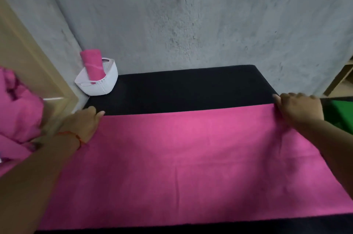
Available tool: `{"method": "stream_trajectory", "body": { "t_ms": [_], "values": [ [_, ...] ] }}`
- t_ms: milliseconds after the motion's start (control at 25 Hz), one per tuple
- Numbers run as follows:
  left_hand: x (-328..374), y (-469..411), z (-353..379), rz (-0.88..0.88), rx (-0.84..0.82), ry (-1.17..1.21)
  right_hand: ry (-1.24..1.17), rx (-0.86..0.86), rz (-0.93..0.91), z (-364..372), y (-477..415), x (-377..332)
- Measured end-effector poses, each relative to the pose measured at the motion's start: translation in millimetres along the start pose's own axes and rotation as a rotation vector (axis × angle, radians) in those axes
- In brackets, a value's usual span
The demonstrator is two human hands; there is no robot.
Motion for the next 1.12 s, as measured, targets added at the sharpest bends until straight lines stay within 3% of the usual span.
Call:
{"method": "stream_trajectory", "body": {
  "t_ms": [120, 240, 360, 440, 520, 640, 920, 1000, 1120],
  "values": [
    [9.9, -10.8, 24.4, -0.018, 0.121, -0.160, -0.090, -0.016, 0.131, 23.7, -9.8, -21.0],
    [66.7, 15.4, 50.8, 0.012, 0.140, -0.041, -0.286, 0.035, 0.179, 9.6, 9.1, -63.4],
    [178.2, 62.5, 75.2, 0.217, 0.053, 0.211, -0.534, 0.125, -0.087, -45.5, 48.6, -160.6],
    [253.7, 96.8, 95.6, 0.340, -0.091, 0.251, -0.607, 0.005, -0.374, -74.7, 81.3, -238.4],
    [281.9, 112.8, 113.7, 0.343, -0.206, 0.226, -0.519, -0.150, -0.523, -74.8, 105.4, -282.8],
    [222.6, 104.1, 122.1, 0.254, -0.232, 0.138, -0.441, -0.200, -0.487, -49.9, 102.2, -256.4],
    [-15.3, 63.4, 86.6, -0.116, -0.202, 0.127, -0.382, -0.332, -0.112, 48.2, 67.3, -74.7],
    [-50.8, 62.7, 83.2, -0.208, -0.197, 0.137, -0.383, -0.380, -0.011, 68.0, 64.6, -37.1],
    [-55.5, 61.0, 85.9, -0.226, -0.191, 0.120, -0.348, -0.405, -0.005, 78.3, 65.9, -29.5]
  ]
}}
Point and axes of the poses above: each hand's wrist, its own y-axis away from the middle knuckle, its own z-axis out of the palm, x = y × z, the point moved 8 cm from there along -y, towards the middle knuckle, and after that the axes turned 12 degrees about y, right-handed, at the moved point
